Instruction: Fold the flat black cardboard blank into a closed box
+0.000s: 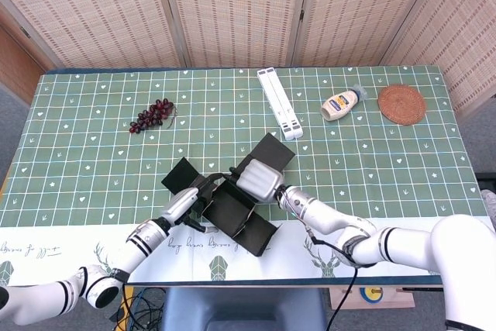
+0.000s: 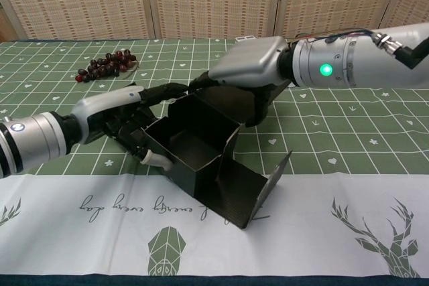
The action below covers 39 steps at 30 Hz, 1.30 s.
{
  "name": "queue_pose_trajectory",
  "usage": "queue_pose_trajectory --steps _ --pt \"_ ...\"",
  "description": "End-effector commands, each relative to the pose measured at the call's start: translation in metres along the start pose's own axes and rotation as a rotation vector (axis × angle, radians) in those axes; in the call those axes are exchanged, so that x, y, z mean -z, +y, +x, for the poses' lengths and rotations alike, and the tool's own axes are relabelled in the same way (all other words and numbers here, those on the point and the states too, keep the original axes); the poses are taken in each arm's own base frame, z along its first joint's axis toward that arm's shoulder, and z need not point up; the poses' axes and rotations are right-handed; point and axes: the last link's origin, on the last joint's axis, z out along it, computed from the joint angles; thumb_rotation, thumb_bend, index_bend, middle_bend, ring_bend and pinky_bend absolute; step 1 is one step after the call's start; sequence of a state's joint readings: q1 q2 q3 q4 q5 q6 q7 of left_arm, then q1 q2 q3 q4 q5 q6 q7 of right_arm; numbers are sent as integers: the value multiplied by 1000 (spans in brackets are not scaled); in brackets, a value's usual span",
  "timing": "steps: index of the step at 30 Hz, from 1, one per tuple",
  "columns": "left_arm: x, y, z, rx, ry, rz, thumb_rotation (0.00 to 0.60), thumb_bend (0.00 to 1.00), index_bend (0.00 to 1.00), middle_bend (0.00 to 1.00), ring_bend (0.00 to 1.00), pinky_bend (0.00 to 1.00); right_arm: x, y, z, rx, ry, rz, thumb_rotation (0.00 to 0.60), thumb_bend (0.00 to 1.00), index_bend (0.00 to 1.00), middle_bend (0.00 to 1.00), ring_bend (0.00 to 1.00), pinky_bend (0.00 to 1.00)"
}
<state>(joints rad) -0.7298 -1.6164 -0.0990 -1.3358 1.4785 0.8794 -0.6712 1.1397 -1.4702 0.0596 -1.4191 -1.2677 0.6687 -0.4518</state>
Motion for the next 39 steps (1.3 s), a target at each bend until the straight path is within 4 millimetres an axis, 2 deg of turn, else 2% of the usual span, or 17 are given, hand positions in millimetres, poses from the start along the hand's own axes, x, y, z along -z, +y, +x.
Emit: queue_pose_trajectory --steps 1,14,39 --pt "0 1 -1 42 -30 12 600 99 0 0 417 556 0 -1 3 31 8 23 600 408 355 373 815 979" --pt "0 0 -7 136 -111 53 600 99 0 0 418 556 4 -14 9 106 55 104 600 421 365 386 823 979" --pt "9 -5 -14 366 -200 91 600 99 47 17 424 556 -4 -18 14 176 137 165 600 430 377 394 823 978"
